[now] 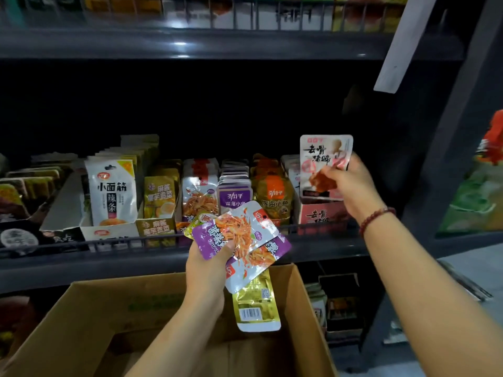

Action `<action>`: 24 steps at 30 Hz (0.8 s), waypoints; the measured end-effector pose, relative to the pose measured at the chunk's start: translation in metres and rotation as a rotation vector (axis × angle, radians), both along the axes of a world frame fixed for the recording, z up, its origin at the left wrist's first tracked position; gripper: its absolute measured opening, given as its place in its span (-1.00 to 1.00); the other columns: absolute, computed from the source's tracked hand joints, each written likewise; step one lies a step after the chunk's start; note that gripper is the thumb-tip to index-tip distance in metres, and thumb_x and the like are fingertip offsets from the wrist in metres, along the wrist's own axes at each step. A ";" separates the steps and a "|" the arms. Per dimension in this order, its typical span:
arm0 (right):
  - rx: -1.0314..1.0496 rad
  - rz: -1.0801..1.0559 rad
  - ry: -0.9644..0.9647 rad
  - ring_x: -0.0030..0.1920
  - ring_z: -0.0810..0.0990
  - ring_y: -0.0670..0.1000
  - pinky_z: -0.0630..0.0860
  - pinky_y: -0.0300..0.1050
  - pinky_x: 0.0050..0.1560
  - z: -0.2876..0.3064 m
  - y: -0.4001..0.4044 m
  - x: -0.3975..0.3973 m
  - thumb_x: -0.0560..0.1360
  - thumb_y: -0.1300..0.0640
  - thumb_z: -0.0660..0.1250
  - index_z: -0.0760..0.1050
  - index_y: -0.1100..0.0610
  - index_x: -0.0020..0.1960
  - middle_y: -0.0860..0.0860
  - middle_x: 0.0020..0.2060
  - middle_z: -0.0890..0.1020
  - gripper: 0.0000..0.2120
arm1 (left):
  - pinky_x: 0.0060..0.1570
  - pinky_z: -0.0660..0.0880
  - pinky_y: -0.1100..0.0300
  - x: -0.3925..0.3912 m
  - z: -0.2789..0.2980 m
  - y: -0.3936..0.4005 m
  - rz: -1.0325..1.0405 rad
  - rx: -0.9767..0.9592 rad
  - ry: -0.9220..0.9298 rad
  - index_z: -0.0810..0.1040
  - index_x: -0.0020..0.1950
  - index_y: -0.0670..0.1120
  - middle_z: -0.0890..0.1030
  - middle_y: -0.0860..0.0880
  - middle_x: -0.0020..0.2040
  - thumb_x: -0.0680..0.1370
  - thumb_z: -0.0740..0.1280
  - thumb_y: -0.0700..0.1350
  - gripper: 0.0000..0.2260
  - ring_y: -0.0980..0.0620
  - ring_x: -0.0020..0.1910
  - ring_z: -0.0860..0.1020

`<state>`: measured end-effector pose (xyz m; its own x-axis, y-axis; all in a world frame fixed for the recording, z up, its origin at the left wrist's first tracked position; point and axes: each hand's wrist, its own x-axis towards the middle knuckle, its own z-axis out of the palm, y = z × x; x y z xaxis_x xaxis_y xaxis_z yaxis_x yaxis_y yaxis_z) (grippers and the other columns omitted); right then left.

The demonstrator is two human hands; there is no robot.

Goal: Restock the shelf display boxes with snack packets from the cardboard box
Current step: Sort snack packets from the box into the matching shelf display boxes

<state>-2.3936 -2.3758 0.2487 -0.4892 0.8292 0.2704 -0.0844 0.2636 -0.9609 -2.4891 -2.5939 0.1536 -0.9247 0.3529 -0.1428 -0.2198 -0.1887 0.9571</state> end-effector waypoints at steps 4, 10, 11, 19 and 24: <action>0.055 0.031 -0.111 0.05 0.58 0.03 0.53 -0.16 -0.08 -0.003 0.033 -0.010 0.56 0.35 0.22 0.41 0.10 0.24 0.07 0.11 0.59 -0.70 | 0.10 0.56 -0.18 -0.001 -0.001 0.006 -0.035 -0.014 0.024 0.45 0.24 0.00 0.63 -0.06 0.10 0.50 0.43 -0.15 -0.65 -0.10 0.03 0.64; -0.022 0.122 -0.278 0.15 0.54 0.07 0.48 -0.07 0.17 -0.028 0.049 -0.021 0.51 0.37 0.28 0.41 0.21 0.16 0.10 0.08 0.58 -0.75 | 0.09 0.57 -0.19 -0.001 -0.001 0.010 -0.054 -0.018 0.040 0.46 0.26 0.00 0.64 -0.05 0.09 0.49 0.44 -0.14 -0.63 -0.10 0.02 0.64; 0.018 0.081 -0.295 0.10 0.55 0.05 0.49 -0.11 0.08 -0.028 0.050 -0.020 0.52 0.32 0.29 0.41 0.20 0.12 0.09 0.05 0.58 -0.81 | 0.09 0.57 -0.18 -0.001 -0.001 0.010 -0.058 -0.014 0.039 0.46 0.26 -0.01 0.64 -0.05 0.09 0.50 0.44 -0.15 -0.64 -0.10 0.02 0.65; 0.364 -0.007 -0.650 0.01 0.58 0.03 0.44 -0.25 -0.21 -0.029 0.053 -0.021 0.45 0.27 0.42 0.50 0.26 0.12 0.09 0.00 0.61 -0.74 | 0.08 0.57 -0.18 0.003 -0.002 0.010 -0.075 -0.005 0.012 0.47 0.23 0.00 0.65 -0.06 0.07 0.49 0.43 -0.16 -0.66 -0.11 0.00 0.65; 0.245 0.045 -0.595 0.01 0.55 0.00 0.45 -0.15 0.00 -0.027 0.064 -0.022 0.41 0.28 0.46 0.50 0.21 0.11 0.07 0.06 0.62 -0.71 | 0.07 0.57 -0.17 0.000 -0.002 0.008 -0.078 0.013 -0.006 0.48 0.18 0.00 0.65 -0.08 0.06 0.50 0.42 -0.20 -0.71 -0.13 -0.01 0.65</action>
<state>-2.4155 -2.3120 0.2214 -0.6465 0.7532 0.1213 0.4283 0.4898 -0.7594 -2.4887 -2.5863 0.1521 -0.8937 0.4253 -0.1429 -0.2396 -0.1831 0.9535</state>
